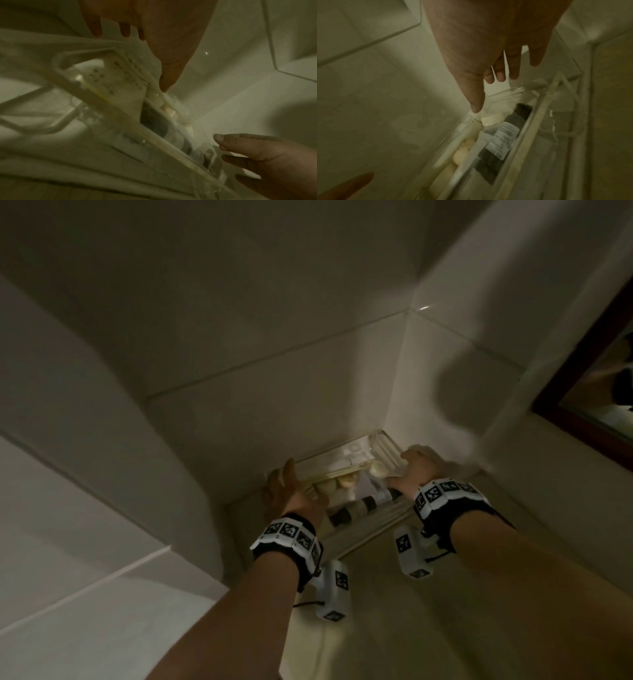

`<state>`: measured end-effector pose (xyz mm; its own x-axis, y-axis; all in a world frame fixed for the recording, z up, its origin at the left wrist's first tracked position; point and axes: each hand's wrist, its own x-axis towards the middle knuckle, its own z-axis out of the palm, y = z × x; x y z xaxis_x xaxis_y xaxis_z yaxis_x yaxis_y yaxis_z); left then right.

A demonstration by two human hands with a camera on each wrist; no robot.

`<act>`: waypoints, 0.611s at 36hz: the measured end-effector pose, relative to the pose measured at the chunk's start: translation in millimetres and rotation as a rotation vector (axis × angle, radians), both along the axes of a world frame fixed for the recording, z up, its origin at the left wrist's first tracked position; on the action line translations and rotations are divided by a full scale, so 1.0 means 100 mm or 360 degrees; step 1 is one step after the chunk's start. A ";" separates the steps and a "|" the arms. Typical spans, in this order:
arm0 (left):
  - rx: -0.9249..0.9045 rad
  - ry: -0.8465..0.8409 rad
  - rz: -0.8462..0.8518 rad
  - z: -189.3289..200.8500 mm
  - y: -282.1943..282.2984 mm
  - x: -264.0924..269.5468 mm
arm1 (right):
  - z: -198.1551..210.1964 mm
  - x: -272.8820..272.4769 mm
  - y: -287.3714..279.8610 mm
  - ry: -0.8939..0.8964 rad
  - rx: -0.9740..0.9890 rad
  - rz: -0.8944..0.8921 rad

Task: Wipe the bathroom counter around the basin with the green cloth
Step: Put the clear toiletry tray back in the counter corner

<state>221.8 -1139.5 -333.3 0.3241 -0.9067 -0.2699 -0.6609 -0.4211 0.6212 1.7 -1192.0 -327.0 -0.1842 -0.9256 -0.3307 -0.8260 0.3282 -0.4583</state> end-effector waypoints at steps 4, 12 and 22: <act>0.0018 0.0155 0.0137 -0.07 0.08 0.11 | -0.07 -0.01 -0.08 0.0015 -0.0001 0.0055; -0.0051 0.0581 0.0569 -0.18 0.15 0.16 | -0.11 -0.08 -0.21 0.0106 0.0171 0.0163; 0.0036 0.0747 0.0653 -0.21 0.12 0.18 | -0.08 -0.14 -0.30 0.0185 0.0188 0.0265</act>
<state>239.9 -1127.4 -353.8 0.4867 -0.7260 -0.4859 -0.1011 -0.5993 0.7941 -12.2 -1221.7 -335.2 -0.0753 -0.9025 -0.4240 -0.9182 0.2286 -0.3234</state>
